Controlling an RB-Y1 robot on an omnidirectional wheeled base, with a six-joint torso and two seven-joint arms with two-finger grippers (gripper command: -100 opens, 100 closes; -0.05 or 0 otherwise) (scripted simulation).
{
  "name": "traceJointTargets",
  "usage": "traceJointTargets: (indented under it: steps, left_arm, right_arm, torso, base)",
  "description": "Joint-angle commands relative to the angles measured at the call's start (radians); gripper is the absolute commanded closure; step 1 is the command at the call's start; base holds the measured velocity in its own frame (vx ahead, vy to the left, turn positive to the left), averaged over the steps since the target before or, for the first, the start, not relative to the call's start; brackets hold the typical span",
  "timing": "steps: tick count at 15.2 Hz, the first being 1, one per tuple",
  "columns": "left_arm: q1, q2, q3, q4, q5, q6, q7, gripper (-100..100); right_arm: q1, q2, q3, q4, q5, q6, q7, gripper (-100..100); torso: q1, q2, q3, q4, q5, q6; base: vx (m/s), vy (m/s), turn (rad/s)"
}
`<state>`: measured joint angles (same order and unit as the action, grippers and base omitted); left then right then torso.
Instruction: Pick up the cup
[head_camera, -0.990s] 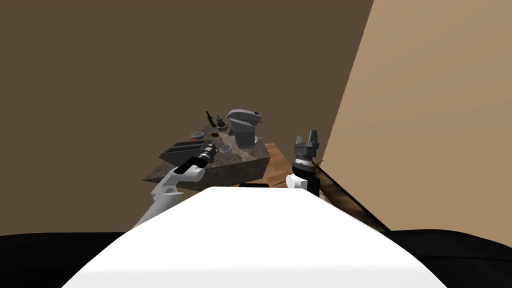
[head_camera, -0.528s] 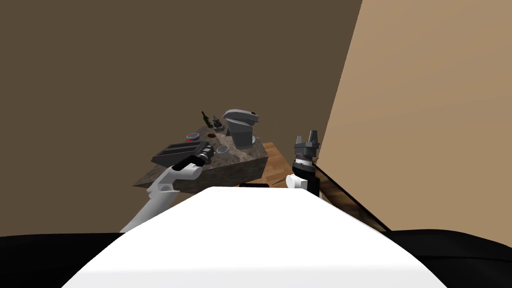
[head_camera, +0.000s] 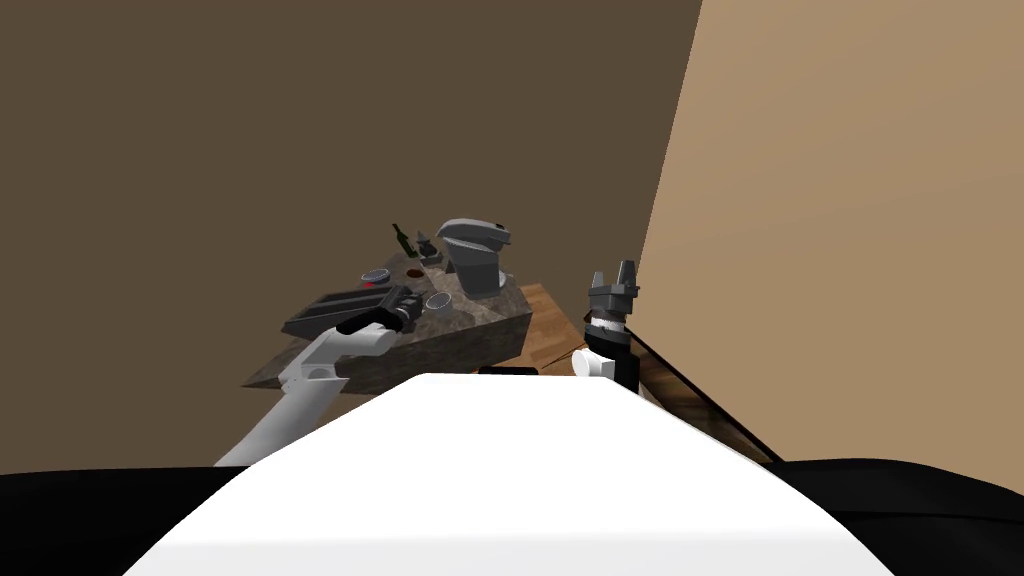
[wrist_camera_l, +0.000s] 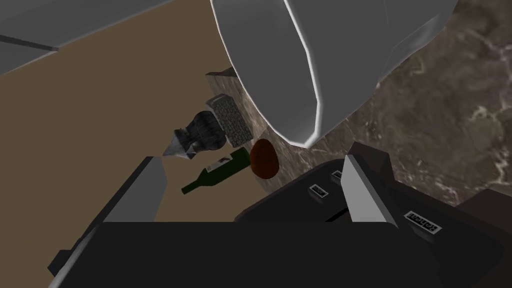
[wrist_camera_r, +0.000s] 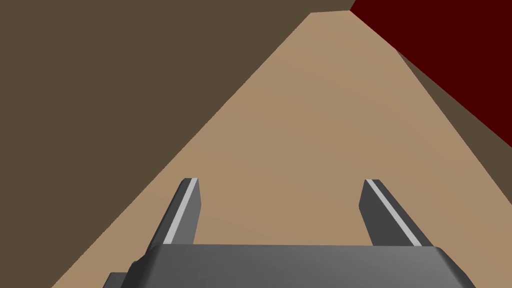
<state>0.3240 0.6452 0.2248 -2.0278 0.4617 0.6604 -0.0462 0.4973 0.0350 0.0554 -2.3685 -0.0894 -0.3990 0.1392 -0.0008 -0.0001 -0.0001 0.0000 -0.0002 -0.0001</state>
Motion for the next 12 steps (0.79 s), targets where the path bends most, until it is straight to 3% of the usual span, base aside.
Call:
traceJointTargets:
  steps: [1, 2, 4, 5, 7, 8, 10, 11, 12]
  left_arm:
    - [-0.005, 0.004, 0.001, 0.007, 0.005, 0.029, -0.001, -100]
    - [-0.013, 0.032, 0.016, 0.025, 0.039, 0.065, -0.004, -100]
    - [-0.013, 0.032, 0.016, 0.025, 0.039, 0.096, -0.004, -100]
    - [-0.021, 0.060, 0.031, 0.044, 0.074, 0.122, -0.007, -100]
    - [-0.021, 0.060, 0.031, 0.044, 0.074, 0.162, -0.007, -100]
    - [-0.028, 0.086, 0.045, 0.062, 0.109, 0.186, -0.010, -100]
    - [-0.028, 0.086, 0.045, 0.062, 0.109, 0.228, -0.010, -100]
    - [-0.036, 0.112, 0.059, 0.080, 0.142, 0.251, -0.013, -100]
    - [-0.036, 0.112, 0.059, 0.080, 0.142, 0.271, -0.013, -100]
  right_arm:
    - [0.000, 0.000, 0.000, 0.000, 0.000, 0.000, 0.000, 0]
    - [0.000, 0.000, 0.000, 0.000, 0.000, 0.000, 0.000, 0]
    - [0.000, 0.000, 0.000, 0.000, 0.000, 0.000, 0.000, 0]
    - [0.000, 0.000, 0.000, 0.000, 0.000, 0.000, 0.000, 0]
    - [0.000, 0.000, 0.000, 0.000, 0.000, 0.000, 0.000, 0]
    - [0.000, 0.000, 0.000, 0.000, 0.000, 0.000, 0.000, 0]
    - [0.000, 0.000, 0.000, 0.000, 0.000, 0.000, 0.000, 0]
    - [0.000, 0.000, 0.000, 0.000, 0.000, 0.000, 0.000, 0]
    - [0.000, 0.000, 0.000, 0.000, 0.000, 0.000, 0.000, 0]
  torso:
    - [0.000, 0.000, 0.000, 0.000, 0.000, 0.000]
    - [0.000, 0.000, 0.000, 0.000, 0.000, 0.000]
    - [0.000, 0.000, 0.000, 0.000, 0.000, 0.000]
    - [0.000, 0.000, 0.000, 0.000, 0.000, 0.000]
    - [0.000, 0.000, 0.000, 0.000, 0.000, 0.000]
    - [0.000, 0.000, 0.000, 0.000, 0.000, 0.000]
    - [0.000, 0.000, 0.000, 0.000, 0.000, 0.000]
    - [0.000, 0.000, 0.000, 0.000, 0.000, 0.000]
    - [0.000, 0.000, 0.000, 0.000, 0.000, 0.000]
  base:
    - [0.000, -0.007, 0.010]
    - [0.004, -0.016, -0.093]
    - [0.004, -0.016, -0.093]
    - [0.003, -0.019, -0.130]
    - [0.004, -0.014, -0.092]
    - [0.005, -0.017, -0.105]
    - [0.005, -0.015, -0.091]
    - [0.005, -0.016, -0.094]
    - [0.006, -0.018, -0.126]
